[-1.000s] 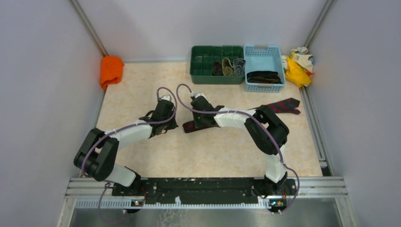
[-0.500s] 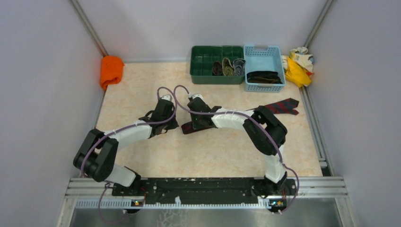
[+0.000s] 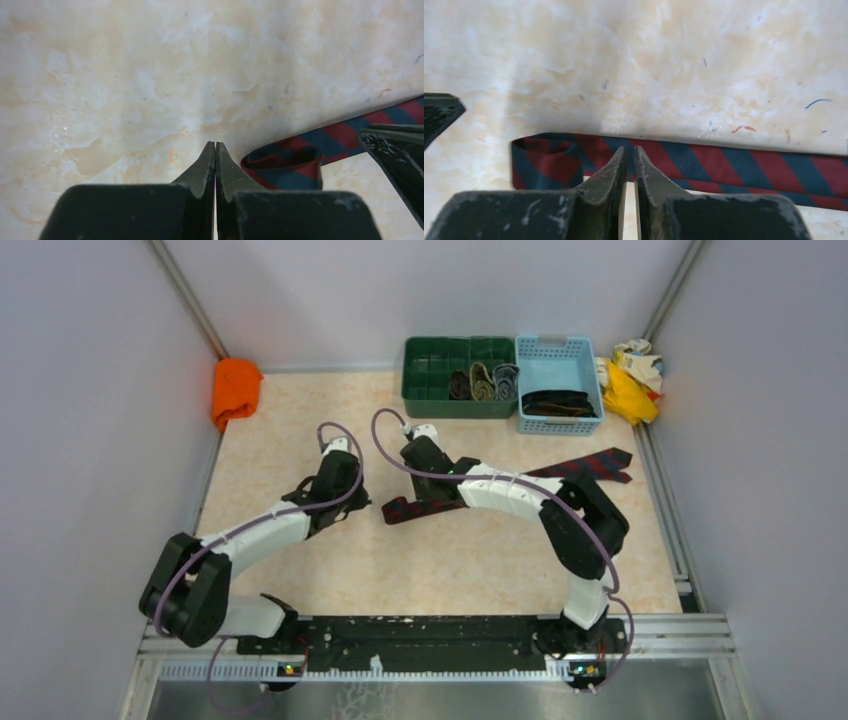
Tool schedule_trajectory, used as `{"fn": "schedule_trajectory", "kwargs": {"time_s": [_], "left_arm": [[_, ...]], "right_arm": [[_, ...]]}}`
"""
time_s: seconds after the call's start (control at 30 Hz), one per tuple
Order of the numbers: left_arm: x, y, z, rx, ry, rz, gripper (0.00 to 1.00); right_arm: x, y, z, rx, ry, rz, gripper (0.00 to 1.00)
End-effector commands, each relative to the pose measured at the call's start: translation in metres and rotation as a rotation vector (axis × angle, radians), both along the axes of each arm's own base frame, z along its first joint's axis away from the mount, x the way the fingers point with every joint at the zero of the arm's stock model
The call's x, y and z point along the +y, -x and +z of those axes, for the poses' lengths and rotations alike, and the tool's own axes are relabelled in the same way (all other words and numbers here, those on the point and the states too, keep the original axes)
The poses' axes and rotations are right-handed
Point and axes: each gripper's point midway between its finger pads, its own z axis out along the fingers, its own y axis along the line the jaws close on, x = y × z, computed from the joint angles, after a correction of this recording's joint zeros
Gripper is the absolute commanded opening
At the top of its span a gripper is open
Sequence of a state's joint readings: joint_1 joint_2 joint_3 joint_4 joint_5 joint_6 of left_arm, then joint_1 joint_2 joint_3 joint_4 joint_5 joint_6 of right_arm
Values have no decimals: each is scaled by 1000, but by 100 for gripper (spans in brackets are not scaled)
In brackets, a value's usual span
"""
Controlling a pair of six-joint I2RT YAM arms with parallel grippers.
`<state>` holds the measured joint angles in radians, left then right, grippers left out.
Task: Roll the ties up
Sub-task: Roll the tie at the center of the board.
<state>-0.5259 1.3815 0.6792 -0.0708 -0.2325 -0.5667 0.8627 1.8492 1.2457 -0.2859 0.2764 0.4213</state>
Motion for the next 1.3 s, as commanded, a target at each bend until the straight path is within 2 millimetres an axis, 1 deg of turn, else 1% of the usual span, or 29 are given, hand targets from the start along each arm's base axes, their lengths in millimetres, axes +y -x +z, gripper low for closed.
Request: {"fn": "schedule_trajectory", "kwargs": {"time_s": [0.0,0.03,0.1,0.2,0.37,0.4,0.43,0.53,0.57,0.63,0.73,0.77,0.9,1.07,1.17,1.27], "left_arm": [[12,-2,20,-58,10,60,0],[12,0,21,-52,18,58,0],[13,3,29,-63,32,68,0],[30,3,48,-110,16,150,0],[63,9,85,-233,16,287,0],[67,11,92,-253,22,297,0],[70,13,98,-271,30,304,0],[75,18,111,-305,46,317,0],[76,19,114,-311,49,319,0],[78,21,116,-319,51,322,0],[77,21,113,-312,51,319,0],[76,21,113,-310,50,314,0],[72,19,113,-318,58,291,0],[70,19,113,-323,60,274,0],[68,18,113,-323,64,266,0],[65,18,114,-326,74,250,0]], "right_arm": [[13,-2,75,-150,-108,46,10],[18,3,80,-147,-136,74,10],[31,14,87,-132,-183,135,8],[47,26,90,-128,-198,194,9],[74,45,77,-64,-240,281,12],[81,49,77,-58,-254,299,12],[86,52,74,-49,-257,310,14],[95,55,63,-27,-242,327,22],[98,54,61,-23,-241,331,23],[99,53,54,-14,-226,327,27],[98,47,43,-14,-187,307,34],[96,45,41,-18,-174,300,35],[87,37,36,-43,-124,259,49],[77,33,34,-50,-70,234,51],[75,35,29,-37,-62,237,51],[74,37,20,-19,-54,233,52]]}}
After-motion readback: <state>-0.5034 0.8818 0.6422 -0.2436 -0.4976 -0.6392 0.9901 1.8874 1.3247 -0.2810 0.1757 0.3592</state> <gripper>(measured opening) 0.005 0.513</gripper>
